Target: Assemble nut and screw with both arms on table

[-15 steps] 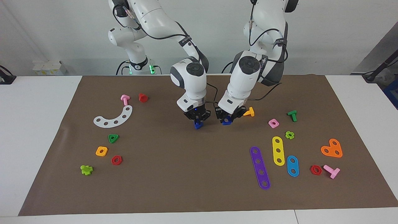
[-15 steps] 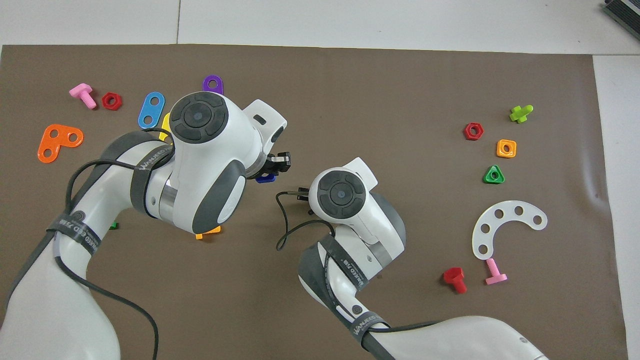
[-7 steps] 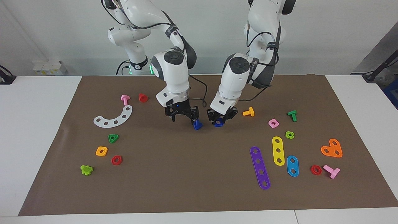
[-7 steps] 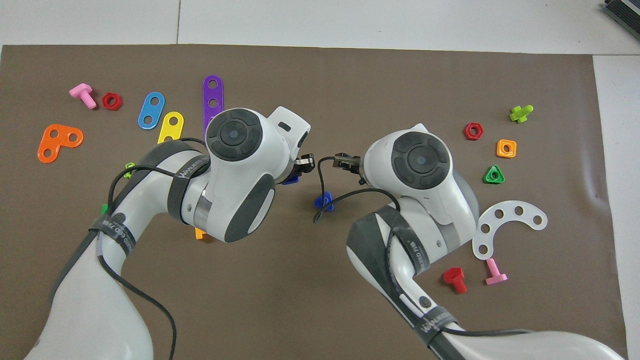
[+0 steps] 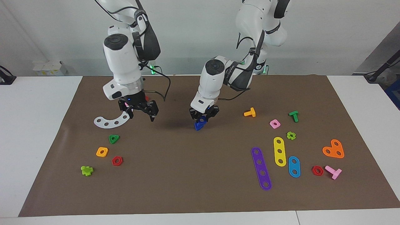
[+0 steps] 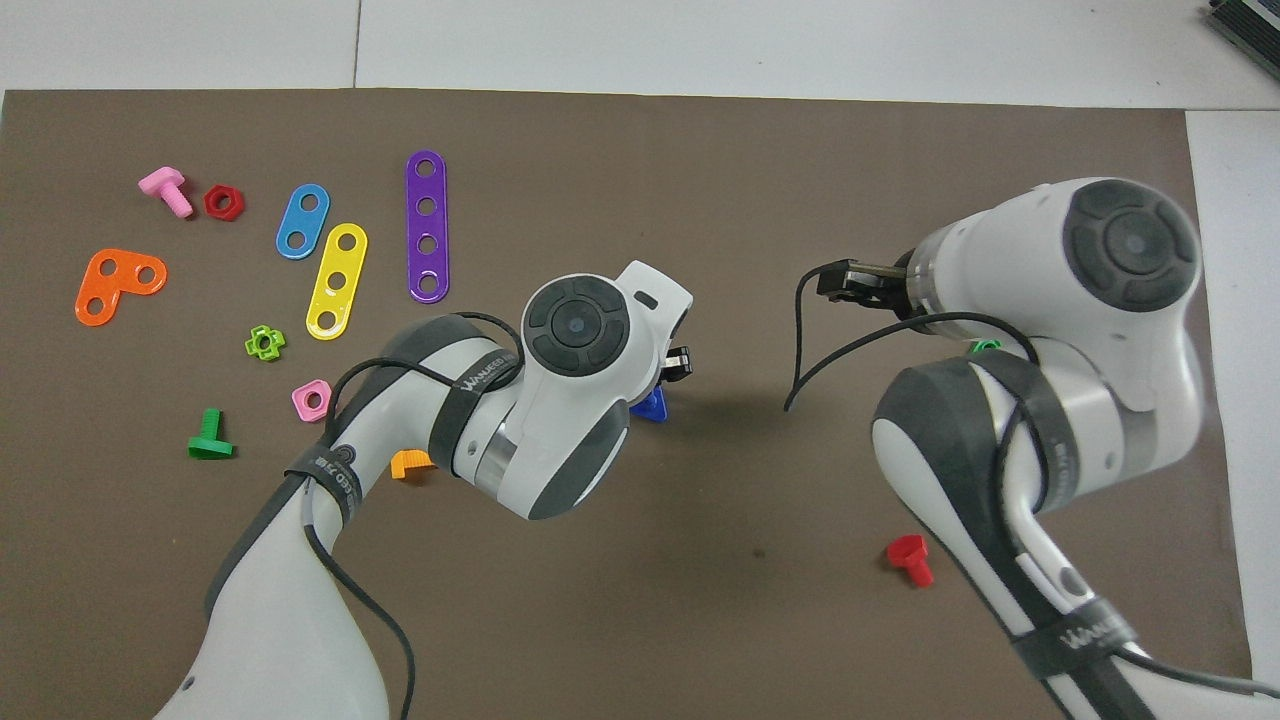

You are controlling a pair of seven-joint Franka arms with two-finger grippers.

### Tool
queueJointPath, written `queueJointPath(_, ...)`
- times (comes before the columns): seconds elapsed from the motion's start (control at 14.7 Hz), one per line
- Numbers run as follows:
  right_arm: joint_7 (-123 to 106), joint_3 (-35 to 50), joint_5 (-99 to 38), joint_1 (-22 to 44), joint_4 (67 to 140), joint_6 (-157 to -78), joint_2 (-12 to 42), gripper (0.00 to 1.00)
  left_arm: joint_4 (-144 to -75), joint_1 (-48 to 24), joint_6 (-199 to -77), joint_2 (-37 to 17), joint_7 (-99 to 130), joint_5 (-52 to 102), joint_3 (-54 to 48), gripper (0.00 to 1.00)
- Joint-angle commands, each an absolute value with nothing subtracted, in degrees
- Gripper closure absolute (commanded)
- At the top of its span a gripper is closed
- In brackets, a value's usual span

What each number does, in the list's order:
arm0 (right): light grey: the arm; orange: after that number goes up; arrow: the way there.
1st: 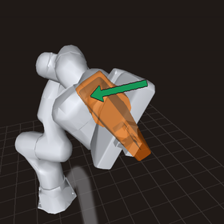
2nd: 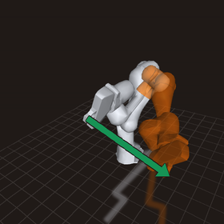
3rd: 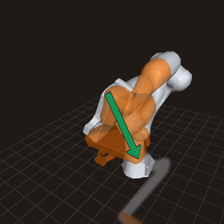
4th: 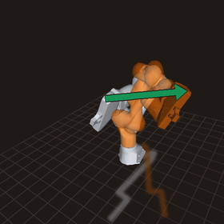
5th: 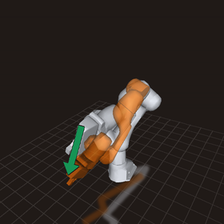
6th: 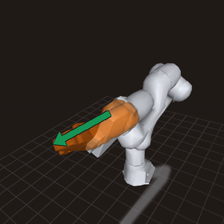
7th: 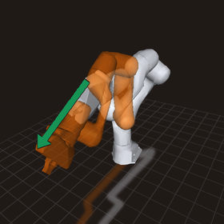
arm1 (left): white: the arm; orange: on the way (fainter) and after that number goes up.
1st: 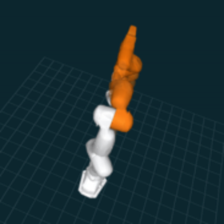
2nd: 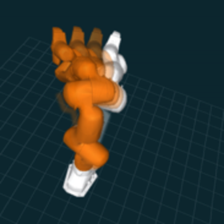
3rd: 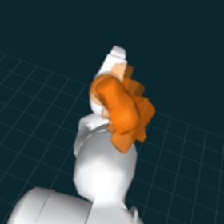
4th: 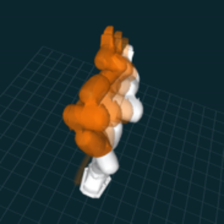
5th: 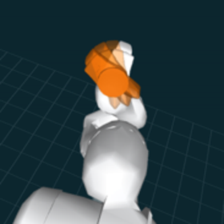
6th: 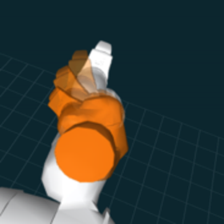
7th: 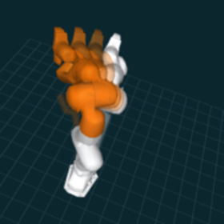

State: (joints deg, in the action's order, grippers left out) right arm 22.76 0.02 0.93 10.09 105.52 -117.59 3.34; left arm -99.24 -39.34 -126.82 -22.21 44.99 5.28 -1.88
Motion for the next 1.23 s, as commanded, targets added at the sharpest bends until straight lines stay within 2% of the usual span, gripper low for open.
queueJointPath(0.0, 18.47, 0.62, -0.62, 6.78, 102.24, -112.61, 1.67, 0.00, -98.35, -40.52, -127.27, -23.47, 45.70, 6.24, -0.79, 1.00)
queueJointPath(0.34, 15.29, 0.44, -0.44, 4.48, 92.30, -103.03, 2.11, 0.00, -99.05, -40.87, -127.62, -24.26, 45.88, 5.89, -0.70, 1.00)
queueJointPath(0.61, 15.21, -0.09, 0.35, 4.39, 88.43, -96.51, 1.58, 0.00, -101.42, -40.87, -131.13, -24.26, 45.88, 5.63, -0.70, 1.00)
queueJointPath(0.82, 13.72, -0.18, 0.26, 4.13, 88.41, -95.98, 1.32, 0.00, -103.18, -41.04, -133.06, -24.26, 45.88, 5.54, -0.70, 1.00)
queueJointPath(1.16, 11.96, 0.00, 0.26, 4.75, 92.37, -95.80, -1.05, 0.00, -104.59, -41.31, -133.86, -24.00, 45.79, 4.05, -0.53, 1.00)
